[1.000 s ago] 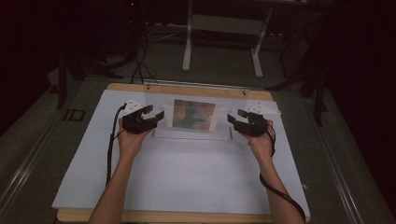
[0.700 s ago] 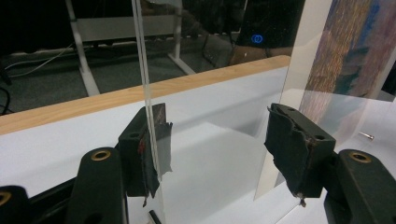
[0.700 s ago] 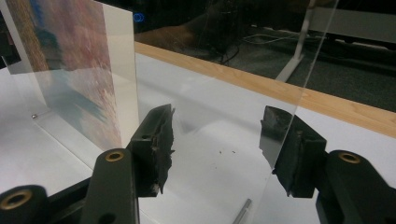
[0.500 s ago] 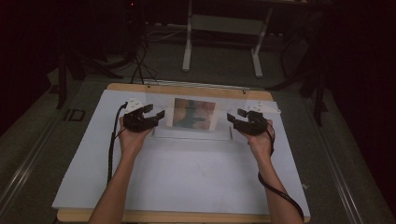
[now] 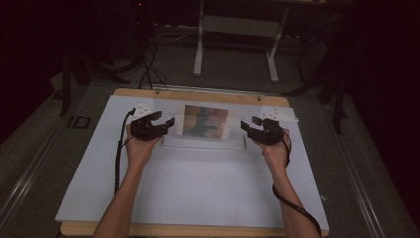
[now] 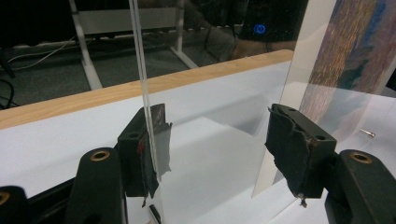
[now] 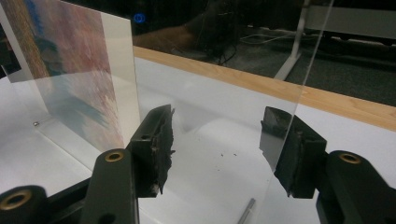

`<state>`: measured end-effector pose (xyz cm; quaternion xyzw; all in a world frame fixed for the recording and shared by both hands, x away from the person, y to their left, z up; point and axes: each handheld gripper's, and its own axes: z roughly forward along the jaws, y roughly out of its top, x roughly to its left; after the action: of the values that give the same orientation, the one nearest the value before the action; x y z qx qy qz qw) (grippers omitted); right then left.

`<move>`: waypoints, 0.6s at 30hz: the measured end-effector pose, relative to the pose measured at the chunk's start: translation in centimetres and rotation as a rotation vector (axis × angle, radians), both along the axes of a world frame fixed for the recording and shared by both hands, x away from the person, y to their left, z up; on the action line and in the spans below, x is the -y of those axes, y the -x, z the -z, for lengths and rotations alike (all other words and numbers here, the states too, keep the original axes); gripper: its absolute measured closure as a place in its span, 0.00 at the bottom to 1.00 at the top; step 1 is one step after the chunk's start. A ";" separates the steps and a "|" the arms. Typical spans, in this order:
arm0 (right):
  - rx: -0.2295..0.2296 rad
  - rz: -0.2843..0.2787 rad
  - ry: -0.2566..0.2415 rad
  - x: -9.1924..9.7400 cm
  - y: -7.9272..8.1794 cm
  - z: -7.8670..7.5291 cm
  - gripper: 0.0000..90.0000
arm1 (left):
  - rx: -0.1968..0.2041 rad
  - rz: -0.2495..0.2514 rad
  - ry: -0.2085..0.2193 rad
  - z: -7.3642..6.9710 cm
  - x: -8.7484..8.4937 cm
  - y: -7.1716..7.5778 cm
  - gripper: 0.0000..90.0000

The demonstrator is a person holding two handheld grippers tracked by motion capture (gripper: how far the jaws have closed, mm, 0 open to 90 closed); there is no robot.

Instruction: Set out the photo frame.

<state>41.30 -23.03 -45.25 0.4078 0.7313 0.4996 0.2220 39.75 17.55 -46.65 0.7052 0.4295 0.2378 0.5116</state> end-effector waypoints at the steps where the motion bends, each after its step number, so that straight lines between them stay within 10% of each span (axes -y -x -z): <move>1: 0.003 -0.003 -0.003 0.0 0.1 0.0 0.48 | -0.001 0.000 -0.002 -0.1 -0.1 0.1 0.42; 18: 0.031 -0.026 0.000 0.0 2.2 -0.9 0.50 | -0.017 0.008 0.004 -0.8 -0.3 2.2 0.42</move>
<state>39.12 -23.06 -44.31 0.3903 0.7330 0.5088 0.2268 37.50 17.89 -45.82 0.7079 0.4314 0.2287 0.5103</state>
